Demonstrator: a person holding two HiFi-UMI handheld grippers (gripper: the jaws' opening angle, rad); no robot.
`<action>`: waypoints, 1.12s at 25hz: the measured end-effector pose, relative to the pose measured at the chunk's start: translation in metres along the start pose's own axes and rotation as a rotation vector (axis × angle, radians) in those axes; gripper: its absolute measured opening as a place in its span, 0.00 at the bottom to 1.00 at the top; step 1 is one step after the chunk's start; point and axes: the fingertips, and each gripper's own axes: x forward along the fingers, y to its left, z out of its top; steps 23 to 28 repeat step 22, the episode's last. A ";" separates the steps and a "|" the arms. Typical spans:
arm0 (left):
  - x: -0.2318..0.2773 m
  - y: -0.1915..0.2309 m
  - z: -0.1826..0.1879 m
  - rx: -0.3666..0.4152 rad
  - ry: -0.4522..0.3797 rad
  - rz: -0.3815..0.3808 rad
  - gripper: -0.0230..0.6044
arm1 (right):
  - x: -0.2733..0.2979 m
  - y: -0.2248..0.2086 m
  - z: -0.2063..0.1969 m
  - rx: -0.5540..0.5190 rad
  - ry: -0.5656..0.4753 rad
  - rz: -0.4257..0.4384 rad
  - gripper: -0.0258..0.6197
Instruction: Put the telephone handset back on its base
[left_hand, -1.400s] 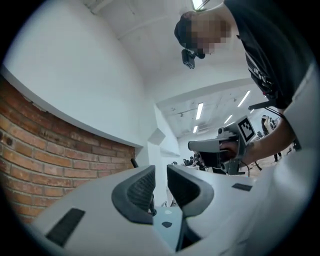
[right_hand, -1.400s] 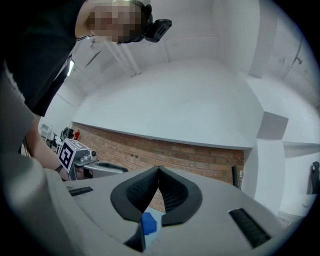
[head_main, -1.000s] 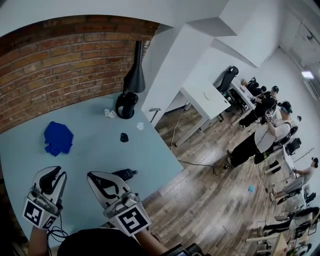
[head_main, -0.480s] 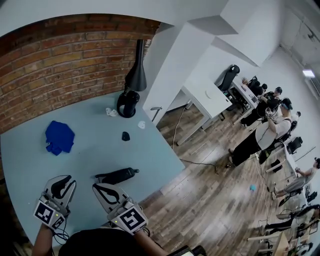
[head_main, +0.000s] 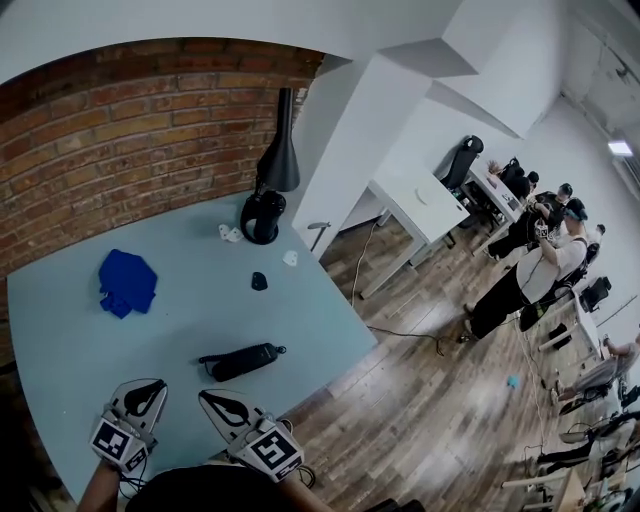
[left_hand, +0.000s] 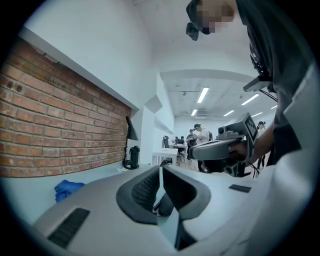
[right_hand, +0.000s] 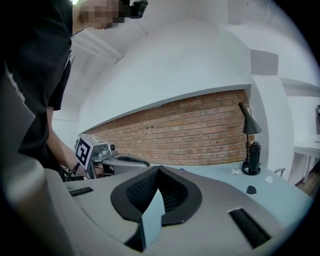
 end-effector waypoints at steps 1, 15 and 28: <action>-0.001 0.000 -0.001 0.000 0.002 0.002 0.11 | 0.000 0.001 -0.001 0.002 0.001 0.000 0.06; -0.007 -0.003 -0.005 -0.012 0.008 0.004 0.09 | 0.000 0.010 -0.003 -0.007 0.005 0.014 0.06; -0.001 -0.003 -0.016 -0.023 0.022 0.003 0.09 | -0.003 0.005 -0.012 0.003 0.008 0.007 0.06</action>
